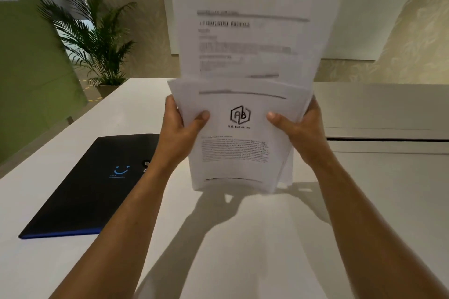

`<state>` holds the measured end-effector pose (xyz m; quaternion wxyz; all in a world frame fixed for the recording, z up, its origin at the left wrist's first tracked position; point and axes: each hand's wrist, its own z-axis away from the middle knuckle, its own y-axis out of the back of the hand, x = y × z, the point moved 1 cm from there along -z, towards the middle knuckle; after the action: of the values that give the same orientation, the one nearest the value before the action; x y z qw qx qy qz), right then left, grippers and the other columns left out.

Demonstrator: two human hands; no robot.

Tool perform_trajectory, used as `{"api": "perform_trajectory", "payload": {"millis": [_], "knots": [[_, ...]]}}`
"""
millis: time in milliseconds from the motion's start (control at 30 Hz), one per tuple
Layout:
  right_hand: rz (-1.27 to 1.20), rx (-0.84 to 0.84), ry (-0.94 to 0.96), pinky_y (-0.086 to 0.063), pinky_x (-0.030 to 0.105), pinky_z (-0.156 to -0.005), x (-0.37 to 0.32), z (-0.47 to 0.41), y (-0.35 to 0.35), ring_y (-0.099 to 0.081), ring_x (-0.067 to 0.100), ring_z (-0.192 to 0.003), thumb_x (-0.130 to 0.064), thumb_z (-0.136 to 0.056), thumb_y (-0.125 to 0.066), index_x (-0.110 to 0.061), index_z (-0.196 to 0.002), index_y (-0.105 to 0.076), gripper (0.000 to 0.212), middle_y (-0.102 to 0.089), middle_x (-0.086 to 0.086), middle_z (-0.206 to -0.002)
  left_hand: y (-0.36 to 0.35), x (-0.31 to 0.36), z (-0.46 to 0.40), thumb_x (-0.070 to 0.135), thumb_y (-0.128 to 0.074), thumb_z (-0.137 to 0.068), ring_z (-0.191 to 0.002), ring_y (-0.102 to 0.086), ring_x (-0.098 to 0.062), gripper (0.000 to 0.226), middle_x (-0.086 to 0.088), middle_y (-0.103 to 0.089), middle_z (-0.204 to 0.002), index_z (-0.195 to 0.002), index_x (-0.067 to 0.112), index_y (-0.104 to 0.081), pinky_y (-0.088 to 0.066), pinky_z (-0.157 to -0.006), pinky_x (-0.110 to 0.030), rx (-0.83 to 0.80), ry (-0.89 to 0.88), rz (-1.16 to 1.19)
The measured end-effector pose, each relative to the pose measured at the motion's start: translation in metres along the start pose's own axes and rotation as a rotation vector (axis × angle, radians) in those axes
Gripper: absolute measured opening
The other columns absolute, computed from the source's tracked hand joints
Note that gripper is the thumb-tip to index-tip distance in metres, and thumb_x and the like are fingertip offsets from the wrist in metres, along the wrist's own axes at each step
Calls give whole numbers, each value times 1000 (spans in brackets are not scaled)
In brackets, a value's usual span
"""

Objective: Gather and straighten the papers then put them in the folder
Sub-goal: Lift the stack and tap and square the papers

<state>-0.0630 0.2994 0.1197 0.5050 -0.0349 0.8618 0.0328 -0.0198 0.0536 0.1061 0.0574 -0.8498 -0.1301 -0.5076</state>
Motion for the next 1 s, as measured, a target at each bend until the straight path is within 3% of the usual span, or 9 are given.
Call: {"api": "perform_trajectory", "payload": {"millis": [200,333,433,633,833,933,1000], "knots": [[30,25,-40,-61,48,-80,20,12,-9,-69,25,-104,-18,-67,-82,-22,-123,-51,63,-67,7,-118,-11,-11,6,28,-66,-89,-106,-64,-18,43,0,-60,-119,-123,19,-41,-60,-81,-43,71,33,-80],[55,84,-24,-61,36,-77,16,12,-9,-68,19,-101,-25,-64,-81,-31,-111,-44,59,-63,4,-113,-11,-8,3,23,-70,-87,-104,-63,-15,46,4,-58,-116,-121,20,-39,-59,-79,-30,98,14,-119],[16,84,-17,-61,38,-76,18,15,-8,-69,25,-102,-31,-61,-79,-31,-114,-44,63,-64,11,-117,-10,-6,3,20,-71,-86,-102,-63,-14,48,4,-58,-116,-122,21,-40,-58,-74,-24,105,33,-77],[54,120,-54,-55,21,-66,30,20,-18,-67,15,-92,-14,-65,-68,-23,-110,-50,49,-65,0,-102,-20,-16,10,13,-68,-86,-101,-63,-12,39,5,-61,-110,-117,24,-45,-56,-77,-29,126,86,-62],[38,132,-91,-52,14,-58,38,26,-21,-66,13,-85,-7,-68,-64,-17,-107,-53,42,-66,-3,-97,-23,-24,13,11,-59,-90,-104,-63,-22,31,1,-64,-111,-116,23,-50,-56,-81,-35,120,188,16],[59,156,-67,-51,11,-57,32,23,-27,-64,18,-89,6,-76,-65,-16,-109,-53,41,-65,1,-99,-28,-16,11,11,-57,-92,-104,-62,-20,28,3,-63,-110,-117,22,-50,-56,-76,-29,137,150,-20],[67,182,-20,-52,12,-59,23,20,-28,-64,15,-92,2,-75,-64,-16,-112,-51,43,-64,3,-103,-28,-5,8,12,-55,-94,-103,-62,-17,27,3,-60,-111,-117,23,-47,-56,-76,-27,153,102,-39]]}}
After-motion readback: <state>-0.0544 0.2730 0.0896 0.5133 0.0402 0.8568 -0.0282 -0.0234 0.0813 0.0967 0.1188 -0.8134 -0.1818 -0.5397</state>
